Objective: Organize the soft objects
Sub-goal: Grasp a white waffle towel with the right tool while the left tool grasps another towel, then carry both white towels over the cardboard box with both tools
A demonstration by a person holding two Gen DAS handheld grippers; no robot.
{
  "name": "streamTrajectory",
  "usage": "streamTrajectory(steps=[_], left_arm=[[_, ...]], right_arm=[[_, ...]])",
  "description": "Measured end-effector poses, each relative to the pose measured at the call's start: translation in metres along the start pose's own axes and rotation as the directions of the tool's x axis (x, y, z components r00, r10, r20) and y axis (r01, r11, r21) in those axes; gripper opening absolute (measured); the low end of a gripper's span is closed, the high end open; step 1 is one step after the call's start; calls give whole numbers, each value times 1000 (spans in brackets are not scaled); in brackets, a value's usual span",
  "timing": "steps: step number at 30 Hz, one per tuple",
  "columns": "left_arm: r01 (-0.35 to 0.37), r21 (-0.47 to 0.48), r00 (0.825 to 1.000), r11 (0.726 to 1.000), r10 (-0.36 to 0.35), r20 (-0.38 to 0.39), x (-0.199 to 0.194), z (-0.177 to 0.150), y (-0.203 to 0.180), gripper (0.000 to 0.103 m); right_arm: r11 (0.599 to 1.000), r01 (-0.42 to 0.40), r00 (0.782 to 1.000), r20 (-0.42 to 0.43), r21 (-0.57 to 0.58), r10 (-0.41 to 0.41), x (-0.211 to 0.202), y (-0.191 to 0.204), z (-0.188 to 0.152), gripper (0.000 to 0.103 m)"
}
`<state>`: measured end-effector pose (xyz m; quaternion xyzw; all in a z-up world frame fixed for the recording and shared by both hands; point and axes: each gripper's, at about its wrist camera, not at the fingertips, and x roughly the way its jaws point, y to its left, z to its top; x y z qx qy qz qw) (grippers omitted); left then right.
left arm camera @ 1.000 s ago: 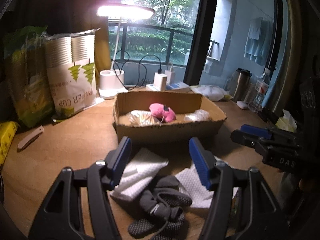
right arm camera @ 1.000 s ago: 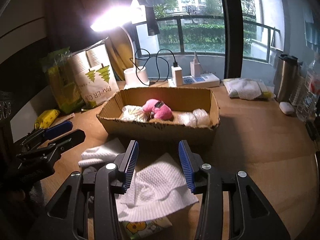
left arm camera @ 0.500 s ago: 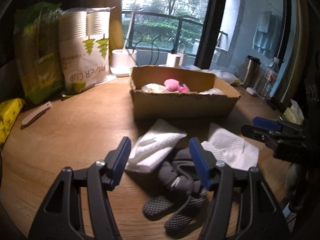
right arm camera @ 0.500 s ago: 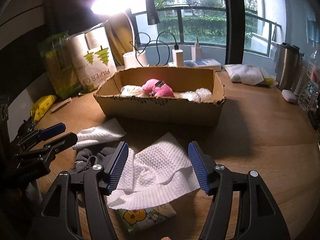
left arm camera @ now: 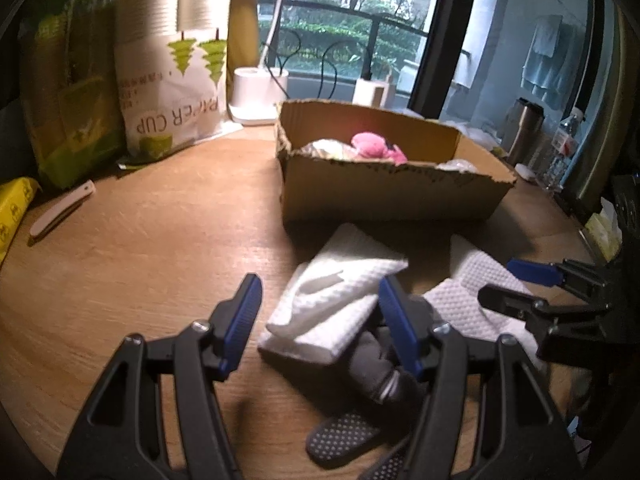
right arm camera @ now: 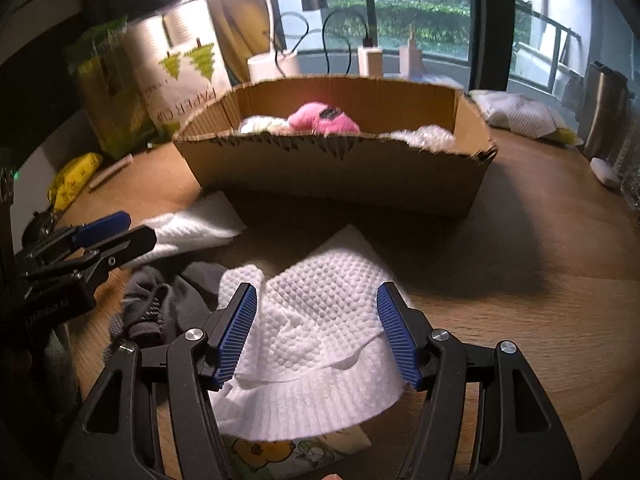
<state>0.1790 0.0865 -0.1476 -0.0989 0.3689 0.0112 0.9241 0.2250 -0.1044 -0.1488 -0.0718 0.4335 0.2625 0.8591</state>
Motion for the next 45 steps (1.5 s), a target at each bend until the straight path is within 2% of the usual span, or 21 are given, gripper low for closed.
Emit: streamTrajectory(steps=[3,6,11,15,18,20,21,22,25,28,34,45], left_arm=[[12,-22,999,1000,-13,-40,9,1,3,63],[27,-56,998,998,-30,-49,12,2,7,74],[17,-77,995,997,-24,-95,22,2,10,74],[13,-66,995,998,-19,-99,24,3,7,74],[20,-65,995,998,-27,-99,25,3,7,73],[29,-61,995,998,-35,-88,23,3,6,73],[34,-56,996,998,-38,-81,22,4,5,68],[32,-48,996,998,-36,-79,21,4,4,59],[40,-35,995,999,-43,-85,21,4,2,44],[45,-16,995,999,-46,-85,19,3,-1,32],[40,-10,998,999,-41,-42,6,10,-5,25],[51,20,998,998,-51,23,-22,21,-18,24]], right_arm=[[999,13,999,-33,-41,-14,10,6,-2,66],[997,21,998,-60,-75,-25,19,13,-4,66],[995,24,997,-66,-100,-31,23,18,-3,67],[993,19,998,-63,-115,-26,23,18,-4,67],[992,4,998,-59,-123,-11,23,20,-4,58],[991,-14,998,-59,-136,6,21,22,-4,41],[990,-19,998,-60,-141,11,21,24,-4,38],[989,-27,998,-61,-149,19,20,26,-4,33],[986,-27,998,-55,-164,18,19,30,-5,19],[987,-16,999,-40,-160,9,14,28,-4,16],[991,5,1000,13,-134,-3,-3,18,-1,16],[996,14,995,97,-88,-6,-36,-1,2,16]])
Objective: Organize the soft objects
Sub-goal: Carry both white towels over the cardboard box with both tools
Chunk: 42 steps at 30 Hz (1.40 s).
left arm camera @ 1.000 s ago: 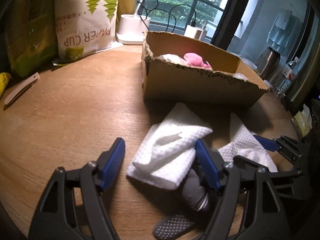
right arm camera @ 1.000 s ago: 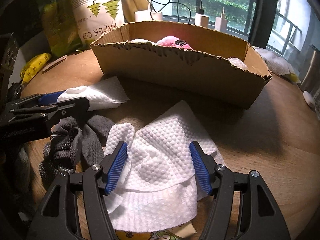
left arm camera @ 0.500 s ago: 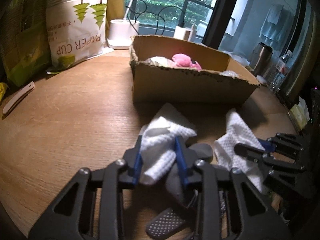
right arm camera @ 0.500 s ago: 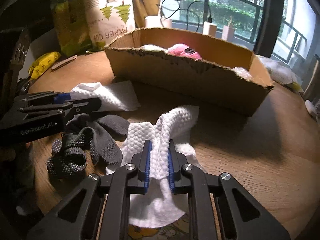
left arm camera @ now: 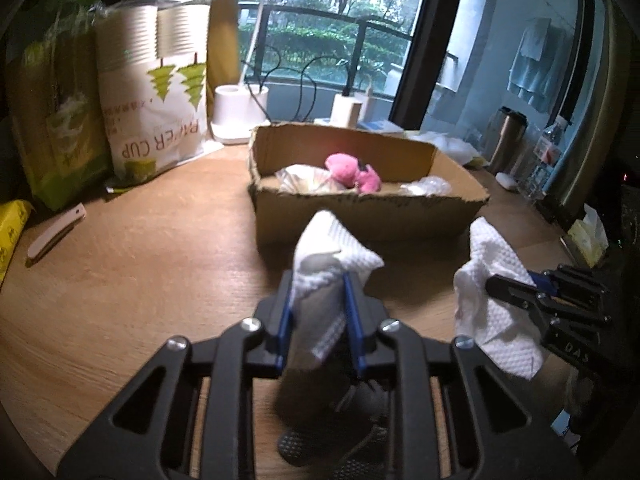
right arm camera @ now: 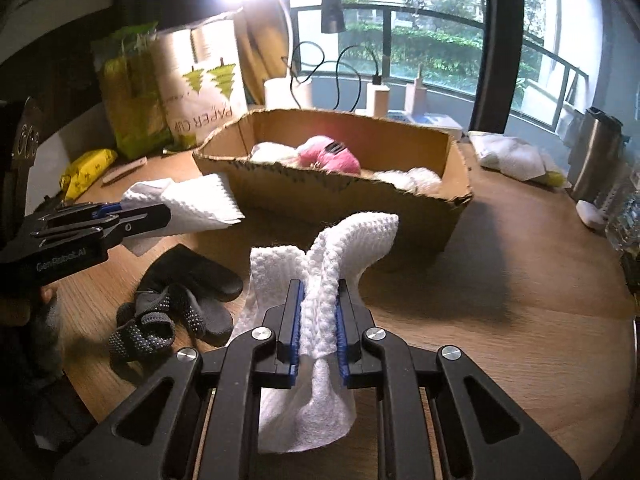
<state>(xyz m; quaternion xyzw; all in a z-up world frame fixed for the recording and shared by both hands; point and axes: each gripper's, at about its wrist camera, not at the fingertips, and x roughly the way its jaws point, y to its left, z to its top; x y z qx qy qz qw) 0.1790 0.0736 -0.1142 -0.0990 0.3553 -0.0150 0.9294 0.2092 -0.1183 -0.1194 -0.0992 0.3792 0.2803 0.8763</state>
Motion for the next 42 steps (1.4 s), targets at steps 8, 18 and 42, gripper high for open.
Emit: streamTrajectory(steps=[8,18,42], left_arm=[[18,78,999,997,-20,25,-13,3,-29,24],[30,114,998,993,-35,42,-17,16,-53,24],[-11,149,993,989,-7,121,-18,63,-67,24]], right_arm=[[999,-13,999,52,51,10,-20,-15,-1,16],[995,-16,994,109,98,5,-39,-40,2,16],[993,-55,979,202,102,34,-51,-72,39,16]])
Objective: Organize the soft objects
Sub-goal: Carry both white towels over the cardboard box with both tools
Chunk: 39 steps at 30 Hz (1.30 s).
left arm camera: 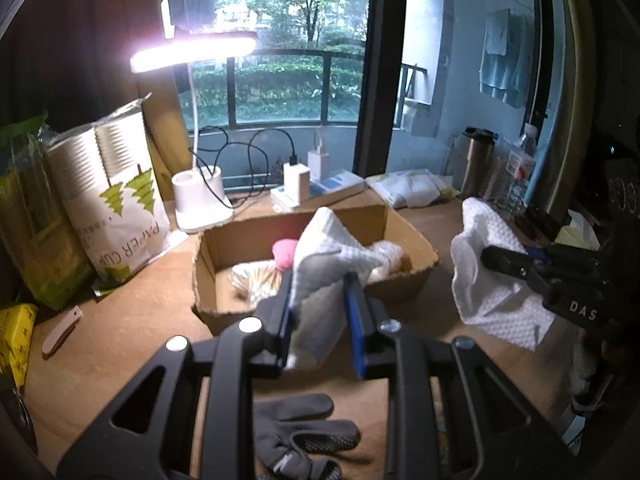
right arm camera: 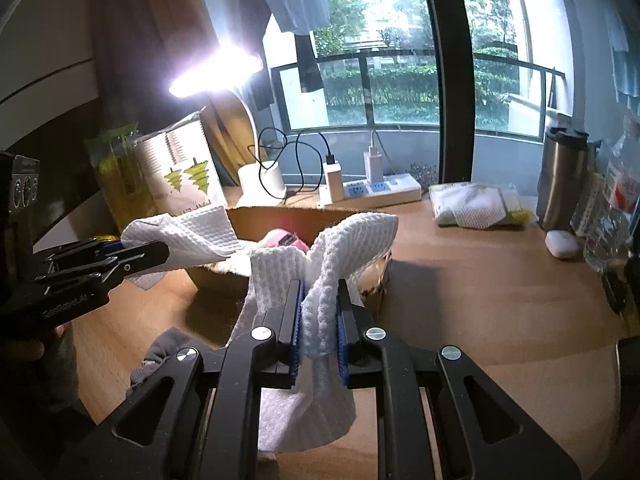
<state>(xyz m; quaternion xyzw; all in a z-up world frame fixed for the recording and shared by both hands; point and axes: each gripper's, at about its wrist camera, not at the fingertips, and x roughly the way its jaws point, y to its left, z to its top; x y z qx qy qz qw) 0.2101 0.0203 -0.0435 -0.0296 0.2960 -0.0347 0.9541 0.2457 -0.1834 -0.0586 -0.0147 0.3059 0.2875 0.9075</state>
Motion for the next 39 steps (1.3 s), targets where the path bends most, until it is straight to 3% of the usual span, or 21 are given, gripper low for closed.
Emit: streamTrajectory(steps=[10,24,39], left_arm=[[4,-13,1000,1000,-4,22,11,14,14,24],[-18,-75,998,997,23,64,30,24,65,25],[-41,-123,999,992,43,17,74,7,97,26]], right_arm=[[1000,-10,1000,28,-10,11,16,2,22,16],[999,-11,999,29,-31,12,52,22,45,16],[999,-31,1000,-1,-42,31,106,40,57,16]])
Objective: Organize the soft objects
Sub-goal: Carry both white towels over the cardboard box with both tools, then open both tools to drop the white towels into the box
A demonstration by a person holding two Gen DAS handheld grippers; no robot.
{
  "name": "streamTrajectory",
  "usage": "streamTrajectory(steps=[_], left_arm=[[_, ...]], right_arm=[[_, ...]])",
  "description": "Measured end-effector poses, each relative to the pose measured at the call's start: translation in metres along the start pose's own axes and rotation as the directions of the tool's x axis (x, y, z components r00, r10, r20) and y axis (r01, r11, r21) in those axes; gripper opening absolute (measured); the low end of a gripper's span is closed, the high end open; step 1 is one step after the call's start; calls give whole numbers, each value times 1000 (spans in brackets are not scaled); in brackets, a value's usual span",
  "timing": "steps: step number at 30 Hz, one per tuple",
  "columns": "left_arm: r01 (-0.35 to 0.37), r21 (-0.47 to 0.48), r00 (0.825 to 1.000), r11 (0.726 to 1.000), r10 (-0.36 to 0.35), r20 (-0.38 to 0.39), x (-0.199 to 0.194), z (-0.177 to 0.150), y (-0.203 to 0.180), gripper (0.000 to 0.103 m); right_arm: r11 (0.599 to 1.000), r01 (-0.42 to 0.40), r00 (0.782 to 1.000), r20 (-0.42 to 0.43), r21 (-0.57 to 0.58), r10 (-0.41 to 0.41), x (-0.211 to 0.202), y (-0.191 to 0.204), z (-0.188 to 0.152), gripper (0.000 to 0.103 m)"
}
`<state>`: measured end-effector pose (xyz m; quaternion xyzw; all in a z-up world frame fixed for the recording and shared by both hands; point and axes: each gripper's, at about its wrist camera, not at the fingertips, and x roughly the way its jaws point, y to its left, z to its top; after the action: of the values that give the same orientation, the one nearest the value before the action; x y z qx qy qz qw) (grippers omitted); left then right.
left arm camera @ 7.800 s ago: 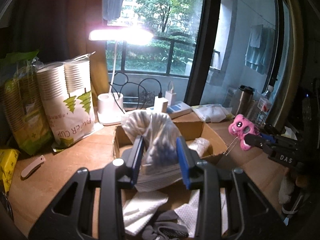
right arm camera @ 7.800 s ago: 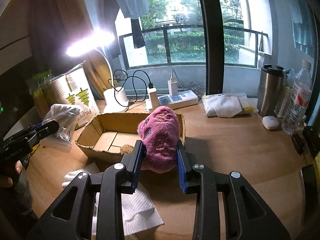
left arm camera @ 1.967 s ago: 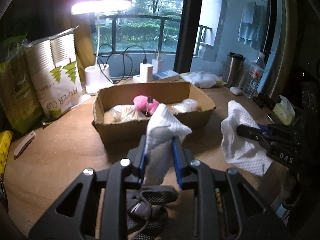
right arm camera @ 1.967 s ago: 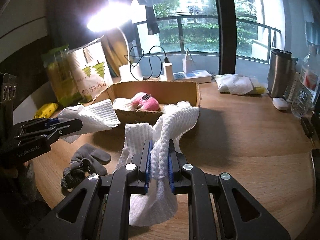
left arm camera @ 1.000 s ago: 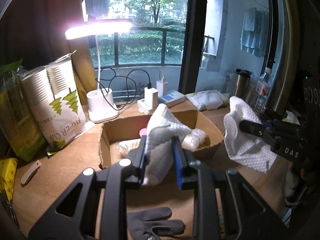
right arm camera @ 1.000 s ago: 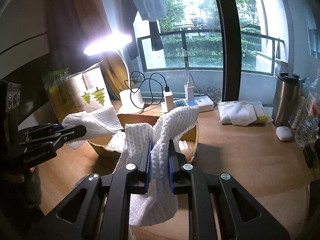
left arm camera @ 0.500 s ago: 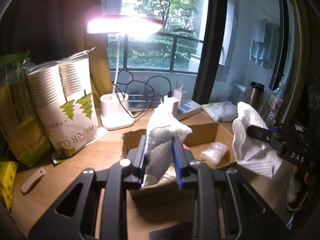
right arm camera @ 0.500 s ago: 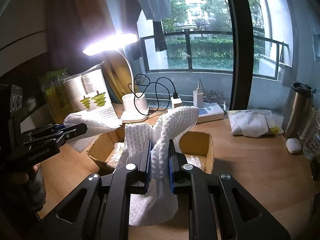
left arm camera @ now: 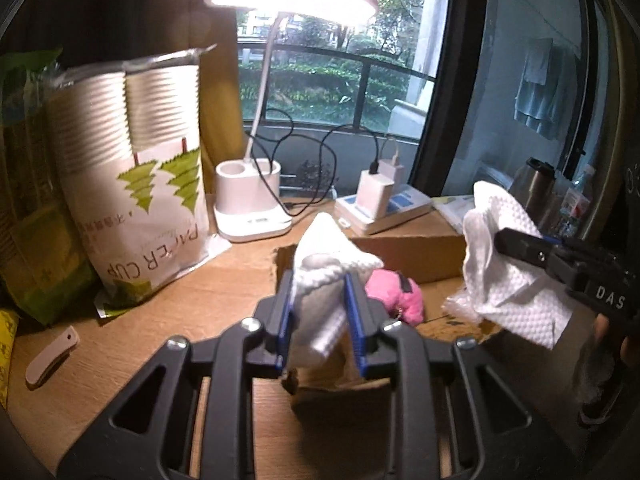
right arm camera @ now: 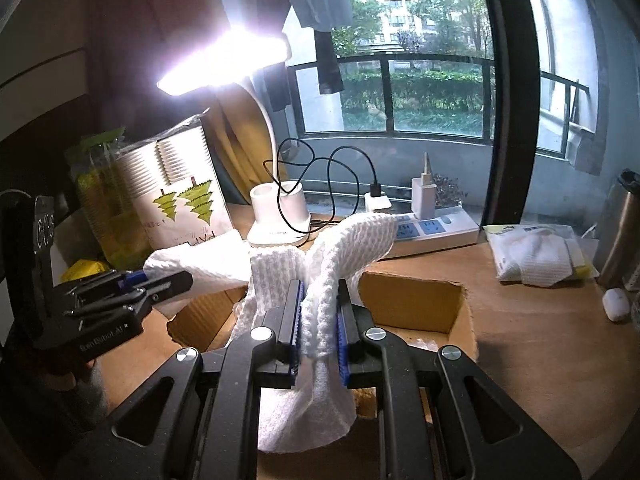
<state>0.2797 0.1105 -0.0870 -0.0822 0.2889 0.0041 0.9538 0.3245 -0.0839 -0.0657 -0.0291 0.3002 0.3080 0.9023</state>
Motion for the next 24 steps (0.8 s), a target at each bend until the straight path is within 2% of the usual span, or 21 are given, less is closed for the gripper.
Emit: streamTrajectory(steps=[4,13,21,24], left_arm=[[-7,4,1000,1000,7,-18,10,-5,2,26],[48,3,994,999,-47,-97,29,-17,1,27],[57,13,996,998,-56,-74,27,-20,0,32],[66,19,995,998,-65,-69,27,-21,-2,37]], right_arm=[[1000,-7,1000,-16,-7,7,13,6,0,16],[1000,-18,997,-75,-12,17,44,16,-4,16],[1000,-22,991,-135,-18,19,71,27,-14,16],[1000,-17,987,-161,-21,14,80,30,-19,16]])
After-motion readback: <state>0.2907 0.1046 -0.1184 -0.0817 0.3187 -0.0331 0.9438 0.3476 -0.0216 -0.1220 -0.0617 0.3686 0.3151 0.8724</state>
